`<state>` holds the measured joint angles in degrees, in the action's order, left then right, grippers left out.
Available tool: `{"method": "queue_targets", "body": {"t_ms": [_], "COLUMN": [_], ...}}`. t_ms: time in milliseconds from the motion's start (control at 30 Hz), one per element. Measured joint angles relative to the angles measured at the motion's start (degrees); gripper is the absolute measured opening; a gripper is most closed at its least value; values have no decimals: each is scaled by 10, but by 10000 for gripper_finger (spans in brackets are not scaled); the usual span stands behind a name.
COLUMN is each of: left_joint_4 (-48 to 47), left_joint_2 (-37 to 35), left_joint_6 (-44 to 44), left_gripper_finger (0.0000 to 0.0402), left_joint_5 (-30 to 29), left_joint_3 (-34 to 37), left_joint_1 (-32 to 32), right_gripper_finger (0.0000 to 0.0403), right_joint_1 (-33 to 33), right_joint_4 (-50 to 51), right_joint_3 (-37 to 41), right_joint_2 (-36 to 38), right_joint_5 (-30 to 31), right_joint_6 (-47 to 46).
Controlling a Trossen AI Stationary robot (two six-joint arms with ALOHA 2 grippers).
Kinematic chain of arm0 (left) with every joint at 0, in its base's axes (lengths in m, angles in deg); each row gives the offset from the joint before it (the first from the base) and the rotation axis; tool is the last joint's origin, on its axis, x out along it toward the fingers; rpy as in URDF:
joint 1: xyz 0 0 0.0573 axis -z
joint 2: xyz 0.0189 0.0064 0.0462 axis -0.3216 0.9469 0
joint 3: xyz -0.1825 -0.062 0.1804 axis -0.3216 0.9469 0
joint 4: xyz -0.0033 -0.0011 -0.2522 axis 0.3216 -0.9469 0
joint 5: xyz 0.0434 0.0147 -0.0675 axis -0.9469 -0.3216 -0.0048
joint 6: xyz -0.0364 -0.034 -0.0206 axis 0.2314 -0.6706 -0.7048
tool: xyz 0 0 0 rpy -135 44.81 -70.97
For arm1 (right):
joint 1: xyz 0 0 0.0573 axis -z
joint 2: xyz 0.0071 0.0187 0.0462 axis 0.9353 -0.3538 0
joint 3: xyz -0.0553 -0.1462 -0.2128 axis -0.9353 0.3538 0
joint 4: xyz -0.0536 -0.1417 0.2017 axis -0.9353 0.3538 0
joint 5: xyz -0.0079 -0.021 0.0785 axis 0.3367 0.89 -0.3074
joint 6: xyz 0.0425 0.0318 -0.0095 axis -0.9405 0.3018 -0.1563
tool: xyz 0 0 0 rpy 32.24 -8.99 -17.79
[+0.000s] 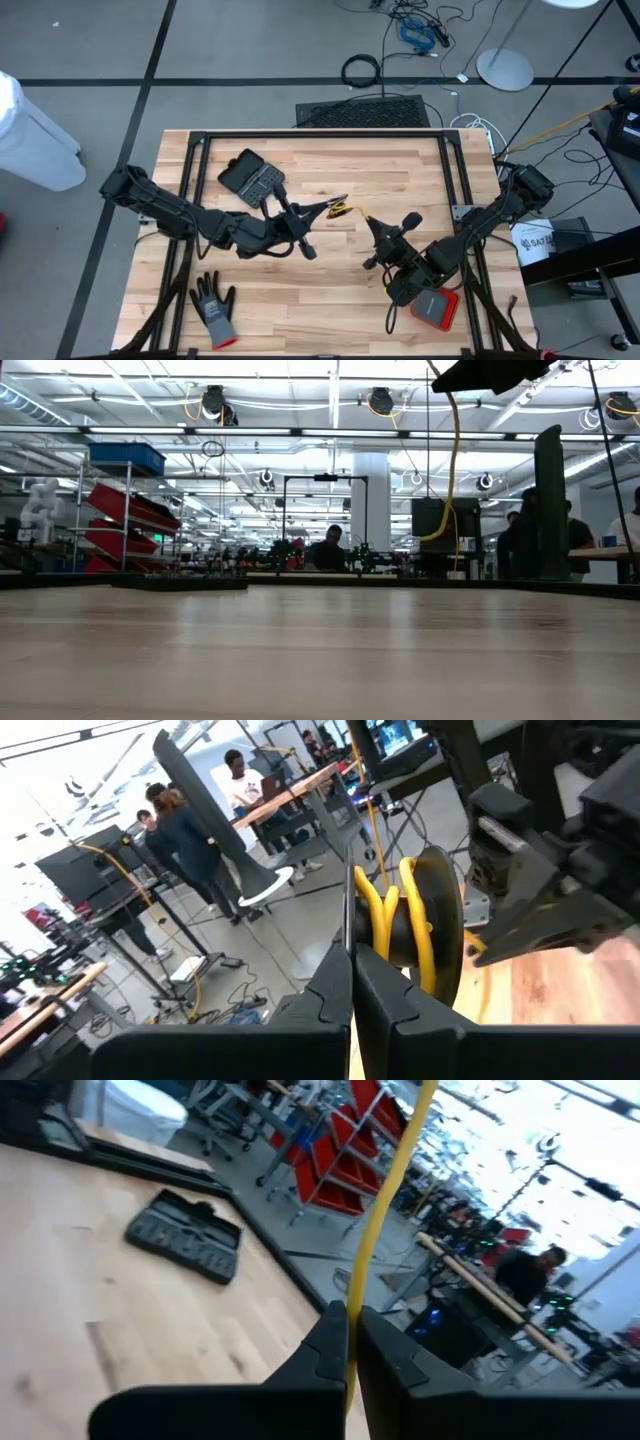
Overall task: Coil cords
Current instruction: Coil the yellow wire onto the spool
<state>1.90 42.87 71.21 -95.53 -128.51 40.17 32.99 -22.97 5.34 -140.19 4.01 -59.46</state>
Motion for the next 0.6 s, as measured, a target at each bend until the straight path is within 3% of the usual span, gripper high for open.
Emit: {"method": "queue_targets", "body": {"t_ms": [600], "left_joint_4": [71], "left_joint_2": [3], "left_joint_6": [-31], "left_gripper_finger": [0], "left_joint_5": [92], "left_joint_3": [0], "left_joint_1": [9], "right_gripper_finger": [0], "right_joint_1": [44], "right_joint_4": [-35], "right_joint_3": [0], "right_joint_2": [0], "right_joint_5": [-25], "right_joint_6": [20]}}
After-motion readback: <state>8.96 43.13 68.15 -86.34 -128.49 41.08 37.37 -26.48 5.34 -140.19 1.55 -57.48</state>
